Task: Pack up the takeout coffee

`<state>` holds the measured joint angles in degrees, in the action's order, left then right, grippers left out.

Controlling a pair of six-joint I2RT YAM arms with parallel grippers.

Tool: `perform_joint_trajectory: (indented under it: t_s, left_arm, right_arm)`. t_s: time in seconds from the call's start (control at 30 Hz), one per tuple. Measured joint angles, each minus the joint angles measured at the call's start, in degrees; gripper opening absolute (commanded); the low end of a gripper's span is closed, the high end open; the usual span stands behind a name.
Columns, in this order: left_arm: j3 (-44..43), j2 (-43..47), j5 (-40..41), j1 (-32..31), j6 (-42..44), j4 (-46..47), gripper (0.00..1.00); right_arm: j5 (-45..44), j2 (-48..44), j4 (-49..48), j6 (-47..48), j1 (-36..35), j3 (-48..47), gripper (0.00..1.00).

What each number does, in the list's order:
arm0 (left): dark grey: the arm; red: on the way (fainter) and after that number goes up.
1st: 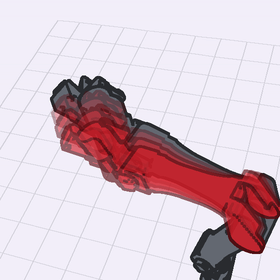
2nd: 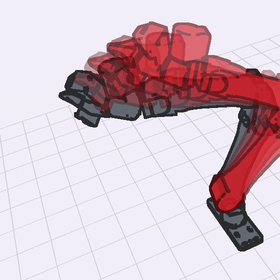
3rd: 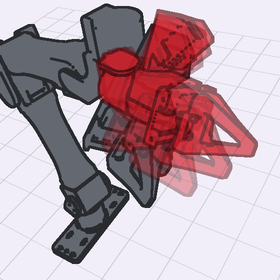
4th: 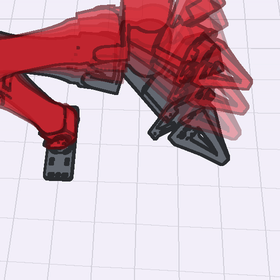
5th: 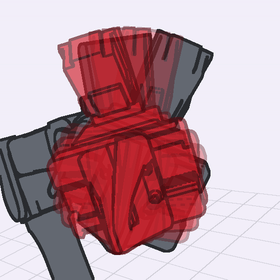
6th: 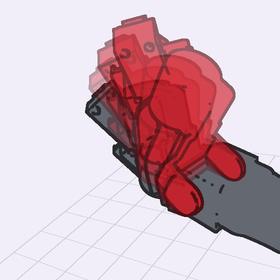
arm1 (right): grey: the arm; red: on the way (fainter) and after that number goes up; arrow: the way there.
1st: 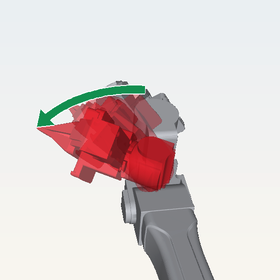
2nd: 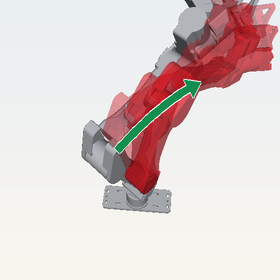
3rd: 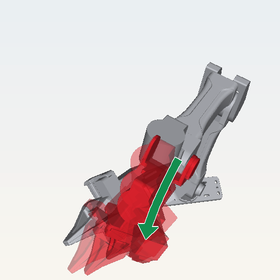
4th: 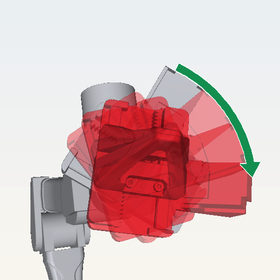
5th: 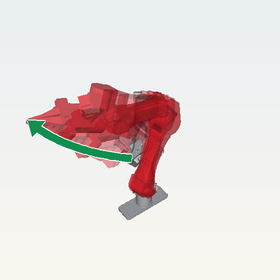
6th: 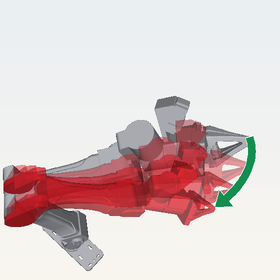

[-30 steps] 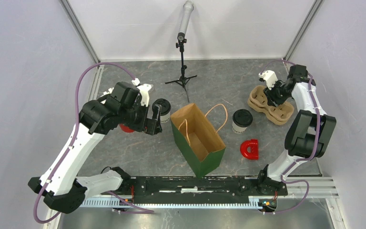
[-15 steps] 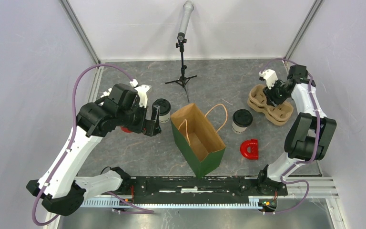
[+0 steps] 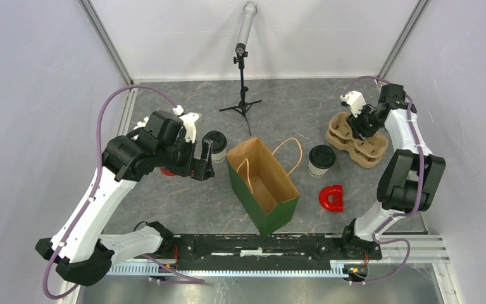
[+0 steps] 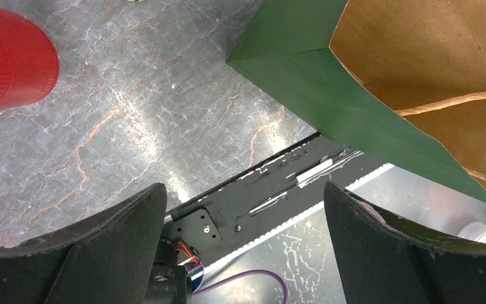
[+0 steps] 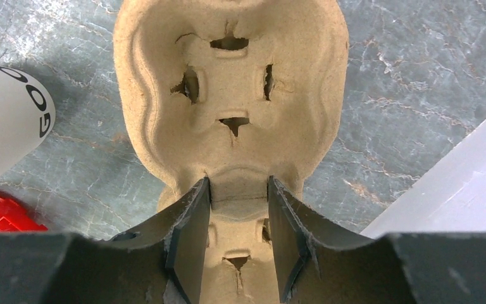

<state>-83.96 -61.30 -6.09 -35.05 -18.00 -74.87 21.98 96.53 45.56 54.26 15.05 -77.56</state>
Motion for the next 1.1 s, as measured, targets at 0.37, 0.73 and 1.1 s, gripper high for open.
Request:
perform_joint_trajectory:
  t_s: [0.37,0.73,1.1]
  left_arm:
    - [0.0,-0.8,0.1,0.0,-0.1,0.2,1.00]
    - [1.1,0.2,0.3,0.0,-1.0,3.5,1.00]
    - [0.9,0.3,-0.6,0.0,-1.1,6.9,1.00]
  right_arm:
    - [-1.0,0.0,0.5,-3.5,-0.5,-3.1,0.39]
    - [-4.6,-5.4,-1.4,-14.8,-6.6,-8.4,0.43]
    - [-6.0,-16.0,-9.6,-29.7,-25.8,-12.9,0.38]
